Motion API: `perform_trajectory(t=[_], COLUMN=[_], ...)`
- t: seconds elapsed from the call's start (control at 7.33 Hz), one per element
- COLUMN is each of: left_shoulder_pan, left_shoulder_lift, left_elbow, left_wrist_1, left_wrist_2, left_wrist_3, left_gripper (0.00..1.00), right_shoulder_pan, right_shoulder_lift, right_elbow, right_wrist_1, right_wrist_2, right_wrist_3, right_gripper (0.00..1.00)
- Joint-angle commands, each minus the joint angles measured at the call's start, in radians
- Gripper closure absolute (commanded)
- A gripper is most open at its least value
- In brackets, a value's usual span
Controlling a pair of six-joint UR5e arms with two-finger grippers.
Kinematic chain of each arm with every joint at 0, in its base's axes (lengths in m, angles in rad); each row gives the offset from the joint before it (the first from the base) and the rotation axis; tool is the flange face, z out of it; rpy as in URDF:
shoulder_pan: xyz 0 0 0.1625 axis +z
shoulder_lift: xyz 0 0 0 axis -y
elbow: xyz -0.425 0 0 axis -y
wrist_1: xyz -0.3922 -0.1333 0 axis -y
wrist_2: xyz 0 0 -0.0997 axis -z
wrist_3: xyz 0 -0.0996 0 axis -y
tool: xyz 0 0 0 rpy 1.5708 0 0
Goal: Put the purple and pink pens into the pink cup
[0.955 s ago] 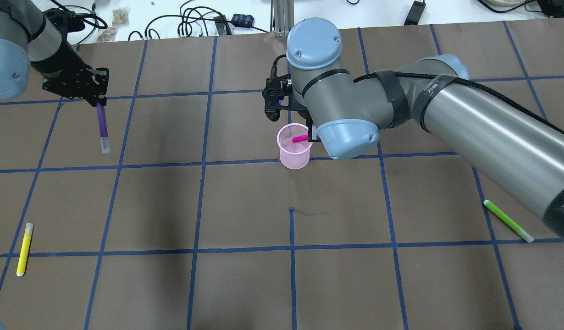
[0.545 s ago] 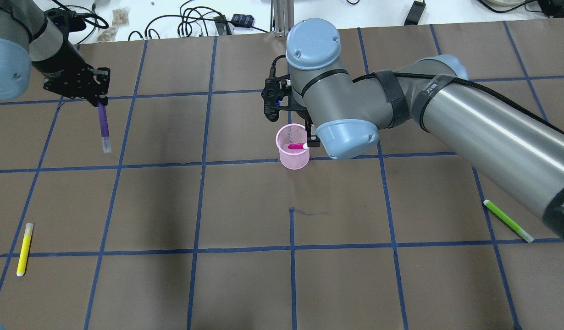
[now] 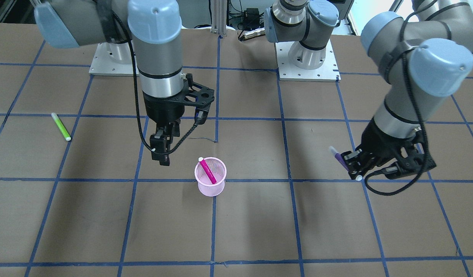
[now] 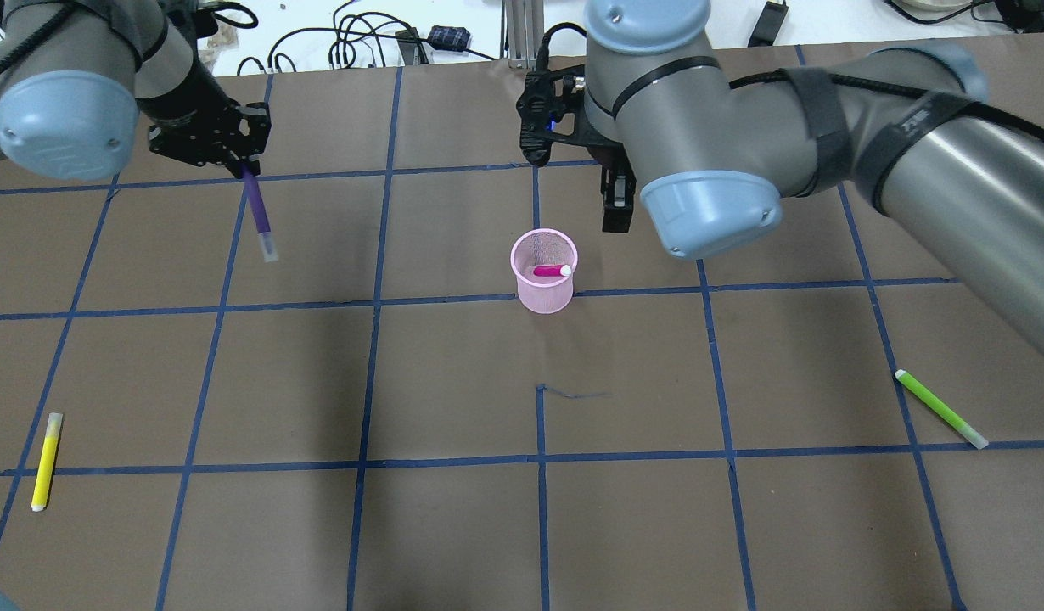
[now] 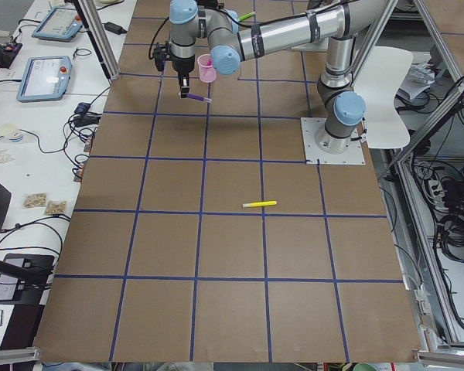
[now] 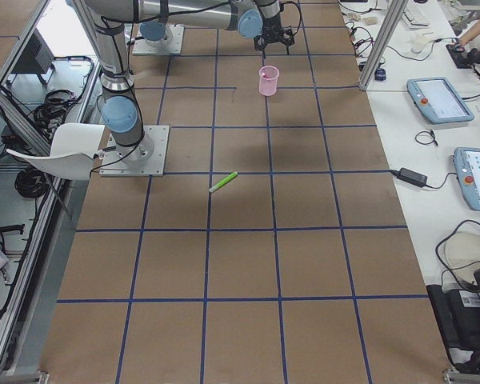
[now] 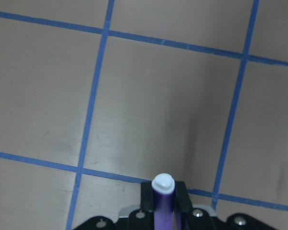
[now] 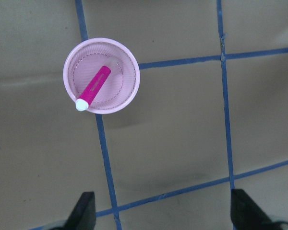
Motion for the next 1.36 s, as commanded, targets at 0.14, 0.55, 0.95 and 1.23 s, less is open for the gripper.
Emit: perform_trajectory(t=[0.14, 0.55, 0.95, 1.23], left_shoulder_pan=[-0.192, -0.330, -0.403, -0.435], left_shoulder_lift=[-0.025, -0.066, -0.108, -0.141], left_elbow=[0.003, 0.000, -0.006, -0.015], left_wrist_1=[0.110, 0.156, 0.257, 0.313], left_wrist_2=[-0.003, -0.002, -0.002, 0.012], left_wrist_3=[-0.267, -0.455, -0.532, -0.522], left_gripper=[1.00, 1.00, 1.00, 1.00], right_shoulder_pan=[-0.093, -0.132, -0.130, -0.130], right_shoulder_lift=[-0.122, -0.200, -0.250, -0.267], right_elbow=[-0.052, -0.049, -0.023, -0.018], right_wrist_1=[0.238, 0.364, 0.389, 0.323], right_wrist_2=[0.012, 0.069, 0.079, 0.065], right_wrist_3=[0.088, 0.341, 0.713, 0.939], right_gripper=[0.00, 0.00, 0.00, 0.00])
